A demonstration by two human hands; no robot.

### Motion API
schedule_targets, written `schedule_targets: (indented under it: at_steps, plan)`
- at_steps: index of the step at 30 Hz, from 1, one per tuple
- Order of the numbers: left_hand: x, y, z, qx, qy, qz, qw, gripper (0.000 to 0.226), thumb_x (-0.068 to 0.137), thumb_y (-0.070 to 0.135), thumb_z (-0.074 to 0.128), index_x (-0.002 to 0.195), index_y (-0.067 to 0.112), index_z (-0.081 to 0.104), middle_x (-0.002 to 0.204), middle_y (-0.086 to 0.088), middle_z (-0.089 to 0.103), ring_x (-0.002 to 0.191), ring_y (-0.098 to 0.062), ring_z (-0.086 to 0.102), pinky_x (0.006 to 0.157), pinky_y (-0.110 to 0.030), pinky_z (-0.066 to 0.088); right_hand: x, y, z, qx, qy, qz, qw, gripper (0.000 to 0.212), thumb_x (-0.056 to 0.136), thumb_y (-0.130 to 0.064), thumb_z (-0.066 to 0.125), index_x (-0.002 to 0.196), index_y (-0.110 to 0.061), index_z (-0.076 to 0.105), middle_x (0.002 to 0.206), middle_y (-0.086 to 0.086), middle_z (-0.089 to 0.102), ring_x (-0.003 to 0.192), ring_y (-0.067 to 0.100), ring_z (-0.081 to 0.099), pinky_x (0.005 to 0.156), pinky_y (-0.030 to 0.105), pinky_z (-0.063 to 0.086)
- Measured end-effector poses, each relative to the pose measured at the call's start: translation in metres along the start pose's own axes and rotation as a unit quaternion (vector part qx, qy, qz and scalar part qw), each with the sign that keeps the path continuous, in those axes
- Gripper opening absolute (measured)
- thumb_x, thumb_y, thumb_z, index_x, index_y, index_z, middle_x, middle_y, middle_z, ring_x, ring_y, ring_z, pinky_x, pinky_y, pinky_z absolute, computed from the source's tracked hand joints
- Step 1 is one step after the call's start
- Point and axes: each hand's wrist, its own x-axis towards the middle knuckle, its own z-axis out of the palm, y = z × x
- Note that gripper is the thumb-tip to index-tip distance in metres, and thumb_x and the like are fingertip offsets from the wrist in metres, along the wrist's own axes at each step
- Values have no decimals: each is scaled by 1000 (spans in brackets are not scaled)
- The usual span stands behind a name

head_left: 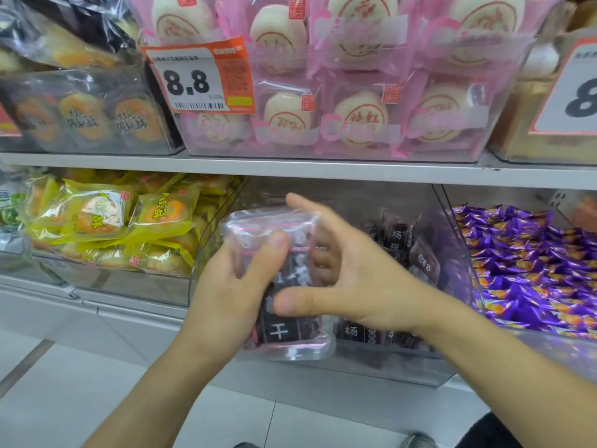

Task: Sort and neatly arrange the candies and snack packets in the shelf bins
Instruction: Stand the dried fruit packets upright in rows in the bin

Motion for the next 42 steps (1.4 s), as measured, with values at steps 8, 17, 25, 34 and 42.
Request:
schedule_targets:
  at_steps: [8,17,25,34,42]
  plan:
    - [15,2,-7,304,-12,114,946,72,77,81,42,134,37,42,128,19,44,127,5,40,97,-11,38,-3,-5,-20,-112,144,-131,975,81,60,-9,95,126,-24,51,116,-6,66,100,18,70,80,40,60]
    - [29,-28,-47,598,-129,-32,790,85,81,79,35,129,13,54,129,-6,54,125,-23,48,104,-34,39,14,18,-10,-122,241,-38,962,74,58,-9,93,113,-22,47,103,-7,63,78,-3,64,65,12,48]
    - [26,-21,-47,627,-204,-79,747,95,80,75,48,147,9,34,155,-11,31,142,-27,32,115,-39,30,39,37,-19,-341,75,226,909,90,48,-48,95,125,-25,54,125,-2,64,104,16,63,89,33,51]
    - [28,-27,-48,619,-176,-67,762,93,80,77,47,147,13,36,154,-9,35,140,-25,35,113,-41,34,38,46,-1,-487,86,138,858,103,55,-71,81,143,-46,35,131,5,31,130,28,31,106,43,38]
    - [31,-30,-45,625,-173,-69,758,88,82,76,45,145,15,38,153,-9,36,139,-27,37,112,-42,36,23,40,-5,-615,71,44,784,75,64,-71,74,123,-30,52,118,-3,37,111,20,32,98,35,37]
